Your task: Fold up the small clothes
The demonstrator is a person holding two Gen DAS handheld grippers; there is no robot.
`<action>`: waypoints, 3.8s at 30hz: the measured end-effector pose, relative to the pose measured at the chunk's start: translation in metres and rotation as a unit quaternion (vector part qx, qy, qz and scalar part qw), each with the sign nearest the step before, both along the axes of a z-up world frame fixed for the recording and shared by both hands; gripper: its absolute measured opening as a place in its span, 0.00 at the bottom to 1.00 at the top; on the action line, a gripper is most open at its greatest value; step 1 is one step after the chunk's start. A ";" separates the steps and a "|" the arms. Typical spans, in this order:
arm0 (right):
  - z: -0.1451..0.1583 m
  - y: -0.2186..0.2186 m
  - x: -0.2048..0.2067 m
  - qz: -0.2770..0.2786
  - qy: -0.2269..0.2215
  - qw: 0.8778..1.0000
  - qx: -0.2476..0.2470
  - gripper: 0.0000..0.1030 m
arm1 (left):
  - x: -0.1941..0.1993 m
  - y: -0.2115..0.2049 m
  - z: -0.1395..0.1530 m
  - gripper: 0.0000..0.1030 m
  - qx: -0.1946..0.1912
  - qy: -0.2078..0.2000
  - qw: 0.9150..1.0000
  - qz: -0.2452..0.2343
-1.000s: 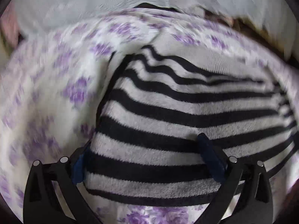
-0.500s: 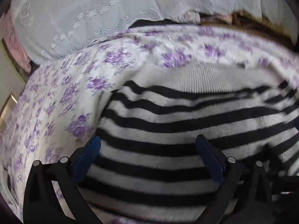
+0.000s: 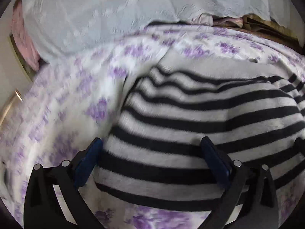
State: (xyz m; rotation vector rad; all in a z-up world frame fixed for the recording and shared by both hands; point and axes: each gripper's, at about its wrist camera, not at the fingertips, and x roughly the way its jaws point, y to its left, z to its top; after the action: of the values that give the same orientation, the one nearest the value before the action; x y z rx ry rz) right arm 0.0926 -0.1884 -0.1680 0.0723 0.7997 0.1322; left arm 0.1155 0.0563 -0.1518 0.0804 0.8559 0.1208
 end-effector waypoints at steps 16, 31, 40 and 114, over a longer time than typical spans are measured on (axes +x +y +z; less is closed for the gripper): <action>0.002 -0.015 -0.002 -0.073 -0.010 0.997 -0.026 0.97 | -0.031 0.048 0.027 0.96 -0.079 -0.003 0.996 0.046; 0.006 -0.033 -0.014 -0.111 -0.036 0.993 0.020 0.97 | 0.052 -0.093 -0.007 0.96 -0.025 0.018 0.997 -0.069; 0.003 -0.028 -0.011 -0.103 -0.025 0.994 0.013 0.97 | 0.039 -0.062 0.004 0.96 -0.015 0.015 0.999 -0.041; -0.013 -0.121 -0.032 -0.181 0.036 0.913 0.364 0.97 | -0.011 -0.069 -0.008 0.96 -0.029 -0.006 0.995 -0.099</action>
State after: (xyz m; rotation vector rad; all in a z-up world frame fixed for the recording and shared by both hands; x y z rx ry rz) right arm 0.0605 -0.3097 -0.1808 0.9346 0.7626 0.0688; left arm 0.1044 -0.0129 -0.1602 0.1105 0.8345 -0.0898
